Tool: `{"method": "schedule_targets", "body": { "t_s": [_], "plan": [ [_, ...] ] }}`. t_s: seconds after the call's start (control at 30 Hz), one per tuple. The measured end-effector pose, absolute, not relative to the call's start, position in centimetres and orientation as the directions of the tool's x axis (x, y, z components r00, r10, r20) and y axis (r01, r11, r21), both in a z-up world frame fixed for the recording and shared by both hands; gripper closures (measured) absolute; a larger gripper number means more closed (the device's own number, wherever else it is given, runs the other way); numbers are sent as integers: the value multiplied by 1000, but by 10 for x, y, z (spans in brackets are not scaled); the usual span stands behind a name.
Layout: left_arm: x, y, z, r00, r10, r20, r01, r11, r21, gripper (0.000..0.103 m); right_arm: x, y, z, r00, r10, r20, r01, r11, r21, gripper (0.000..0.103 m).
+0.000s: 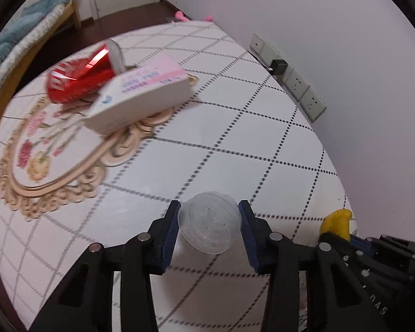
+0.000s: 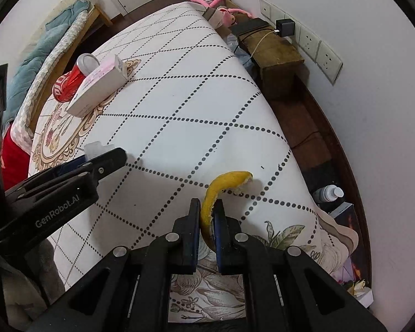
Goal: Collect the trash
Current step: 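Carry the lemon peel and plastic lid over the white bin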
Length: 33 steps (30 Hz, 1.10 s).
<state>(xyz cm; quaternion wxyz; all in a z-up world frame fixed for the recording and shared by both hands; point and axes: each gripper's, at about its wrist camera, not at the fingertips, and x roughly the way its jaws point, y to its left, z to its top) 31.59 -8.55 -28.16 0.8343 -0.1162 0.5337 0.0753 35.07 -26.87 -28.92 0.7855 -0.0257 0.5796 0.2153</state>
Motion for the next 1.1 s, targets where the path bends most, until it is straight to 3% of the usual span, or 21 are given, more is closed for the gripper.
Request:
{"method": "schedule_targets", "body": {
  "t_s": [0.3, 0.53, 0.87, 1.1],
  "plan": [
    [254, -45, -254, 446, 116, -888, -350, 935, -53, 64, 318, -253, -255, 263, 360, -895, -424, 876, 228, 94],
    [163, 14, -203, 473, 197, -859, -433, 901, -31, 64, 269, -205, -217, 255, 453, -855, -514, 812, 277, 94],
    [31, 129, -132, 490, 387, -781, -622, 783, -3, 64, 163, -52, -163, 96, 605, -790, -721, 590, 364, 94],
    [-54, 226, -149, 400, 453, -797, -760, 649, -12, 64, 94, 83, -170, -68, 593, -802, -823, 421, 382, 94]
  ]
}}
